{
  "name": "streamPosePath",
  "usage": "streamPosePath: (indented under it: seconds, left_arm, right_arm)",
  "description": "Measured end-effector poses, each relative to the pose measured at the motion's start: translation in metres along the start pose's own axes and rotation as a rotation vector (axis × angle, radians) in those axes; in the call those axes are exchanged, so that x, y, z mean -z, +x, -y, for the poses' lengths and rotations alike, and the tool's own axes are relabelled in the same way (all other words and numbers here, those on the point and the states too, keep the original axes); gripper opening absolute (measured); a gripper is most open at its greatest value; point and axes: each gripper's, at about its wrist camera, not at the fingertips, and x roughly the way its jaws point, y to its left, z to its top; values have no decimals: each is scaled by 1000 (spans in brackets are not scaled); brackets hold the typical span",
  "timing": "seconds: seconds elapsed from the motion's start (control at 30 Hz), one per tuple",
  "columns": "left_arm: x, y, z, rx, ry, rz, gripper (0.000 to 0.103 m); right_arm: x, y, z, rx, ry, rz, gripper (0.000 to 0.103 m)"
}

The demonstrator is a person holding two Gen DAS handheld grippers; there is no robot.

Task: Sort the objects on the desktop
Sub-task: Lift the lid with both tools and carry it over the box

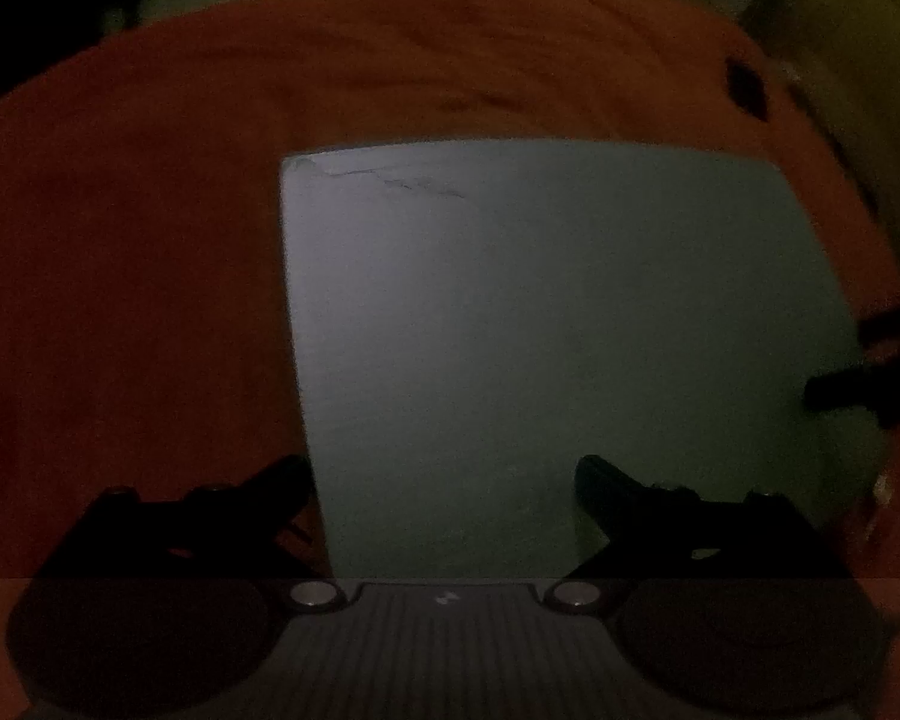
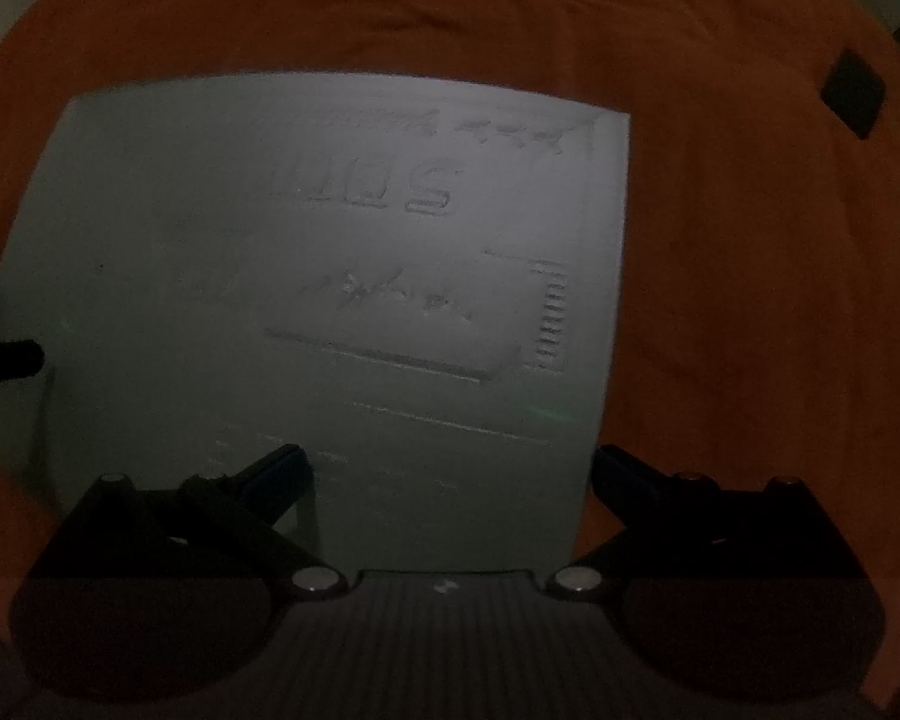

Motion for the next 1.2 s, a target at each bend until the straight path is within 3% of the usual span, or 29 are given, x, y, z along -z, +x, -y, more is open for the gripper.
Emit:
streamPosePath:
  seconds: [0.2, 0.4, 0.43, 0.47, 0.5, 0.57, 0.67, 0.8, 0.97, 1.07, 1.2]
  left_arm:
    - [9, 8, 5, -48, 44, 42, 96]
    - [9, -2, 2, 5, -43, 34, 95]
    - [8, -8, 1, 42, -54, 34, 89]
    - [7, -10, 1, 126, -43, 7, 58]
    - [8, -14, 9, 137, -5, 2, 49]
    - [13, -21, 28, 129, 78, 4, 52]
    - [19, -20, 38, 5, 170, 85, 79]
    - [18, -22, 11, -39, 60, 108, 92]
    - [14, 1, -14, -76, -28, 92, 94]
    - [16, 10, -19, -17, -66, 84, 97]
    - [15, 12, -18, 10, -117, 59, 97]
  right_arm:
    - [6, 10, 1, 11, -10, 23, 103]
    - [2, 7, 4, -13, 42, 3, 103]
    - [3, 4, 3, -22, 42, 9, 103]
    - [3, 1, 3, -36, 44, 19, 103]
    - [4, 0, 3, -47, 43, 17, 103]
    - [5, 2, 0, -34, 15, 11, 103]
    - [9, 13, -2, -9, -41, 7, 103]
    - [6, 19, 11, -62, 27, 4, 103]
    - [1, 25, 21, -89, 71, 12, 103]
    - [3, 27, 26, -92, 87, 25, 103]
    - [18, 18, 22, -97, 108, 26, 103]
